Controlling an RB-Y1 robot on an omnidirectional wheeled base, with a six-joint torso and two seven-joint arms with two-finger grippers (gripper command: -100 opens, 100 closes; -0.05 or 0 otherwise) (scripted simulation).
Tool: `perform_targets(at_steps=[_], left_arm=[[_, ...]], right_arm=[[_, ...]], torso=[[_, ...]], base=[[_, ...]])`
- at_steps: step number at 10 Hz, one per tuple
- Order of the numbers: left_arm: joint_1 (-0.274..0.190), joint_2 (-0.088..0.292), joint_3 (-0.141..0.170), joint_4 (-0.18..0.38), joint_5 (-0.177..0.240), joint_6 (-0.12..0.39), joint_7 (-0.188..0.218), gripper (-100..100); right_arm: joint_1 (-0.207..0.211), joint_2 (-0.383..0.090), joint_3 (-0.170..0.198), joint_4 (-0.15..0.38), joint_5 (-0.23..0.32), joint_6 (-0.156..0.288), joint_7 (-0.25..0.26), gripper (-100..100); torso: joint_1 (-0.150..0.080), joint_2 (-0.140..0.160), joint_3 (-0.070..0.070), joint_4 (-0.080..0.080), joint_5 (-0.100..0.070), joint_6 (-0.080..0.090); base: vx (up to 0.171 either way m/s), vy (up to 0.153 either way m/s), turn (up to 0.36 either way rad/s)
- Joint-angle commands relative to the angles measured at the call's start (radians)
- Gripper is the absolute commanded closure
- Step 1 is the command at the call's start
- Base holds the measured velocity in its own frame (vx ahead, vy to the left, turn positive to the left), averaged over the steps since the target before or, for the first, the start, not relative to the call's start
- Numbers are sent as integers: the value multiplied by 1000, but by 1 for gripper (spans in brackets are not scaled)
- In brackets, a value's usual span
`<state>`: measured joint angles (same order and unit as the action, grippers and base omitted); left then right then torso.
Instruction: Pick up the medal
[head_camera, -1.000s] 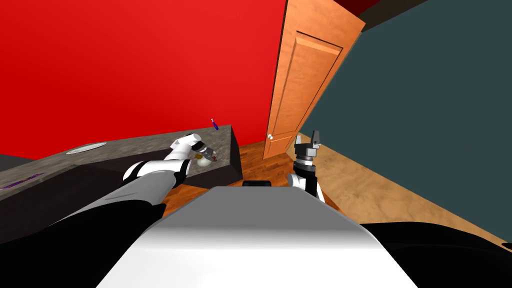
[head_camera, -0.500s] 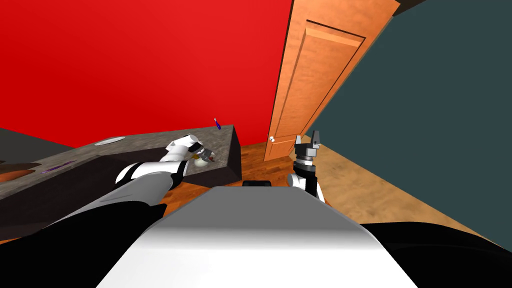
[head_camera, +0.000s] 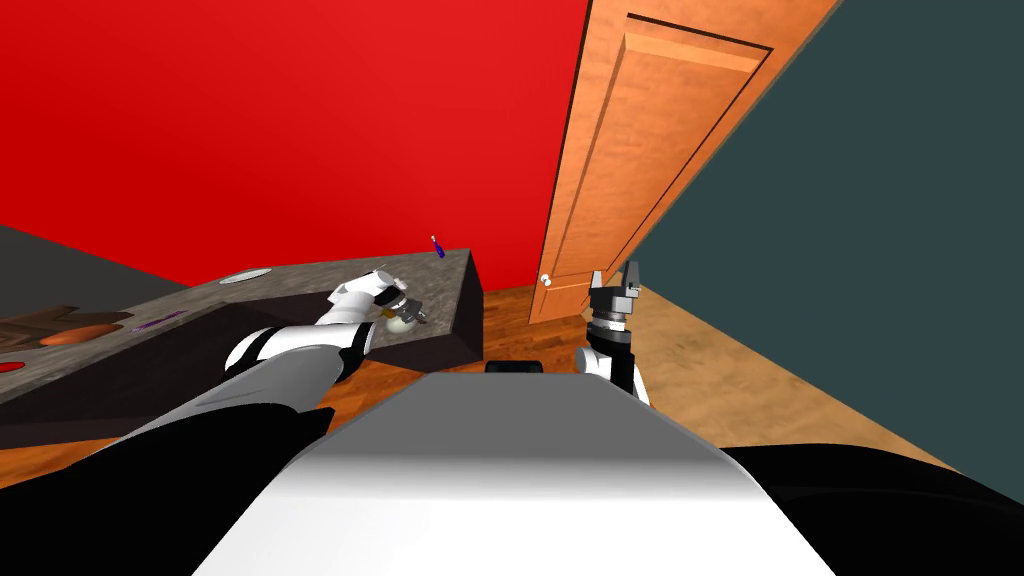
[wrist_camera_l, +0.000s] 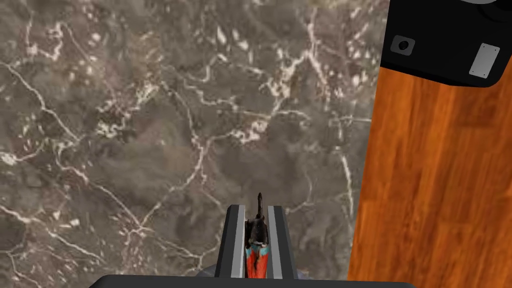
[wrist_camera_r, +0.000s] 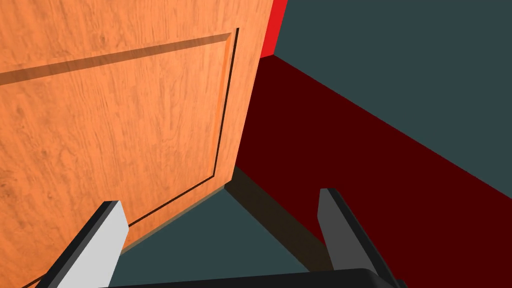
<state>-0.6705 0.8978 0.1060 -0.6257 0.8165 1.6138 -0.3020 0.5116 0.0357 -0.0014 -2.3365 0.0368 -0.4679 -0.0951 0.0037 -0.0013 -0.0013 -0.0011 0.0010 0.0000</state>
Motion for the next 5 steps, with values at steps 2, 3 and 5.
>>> perform_targets(at_steps=[2, 3, 5], left_arm=[[0, 0, 0, 0, 0, 1, 0, 100], [1, 0, 0, 0, 0, 1, 0, 100], [-14, -11, -5, -3, -9, 1, 46, 100]], right_arm=[[0, 0, 0, 0, 0, 0, 0, 0], [0, 0, 0, 0, 0, 0, 0, 0], [0, 0, 0, 0, 0, 0, 0, 0]], torso=[[1, 0, 0, 0, 0, 0], [1, 0, 0, 0, 0, 0], [1, 0, 0, 0, 0, 0]], base=[[0, 0, 0], [0, 0, 0], [-53, 60, -168]])
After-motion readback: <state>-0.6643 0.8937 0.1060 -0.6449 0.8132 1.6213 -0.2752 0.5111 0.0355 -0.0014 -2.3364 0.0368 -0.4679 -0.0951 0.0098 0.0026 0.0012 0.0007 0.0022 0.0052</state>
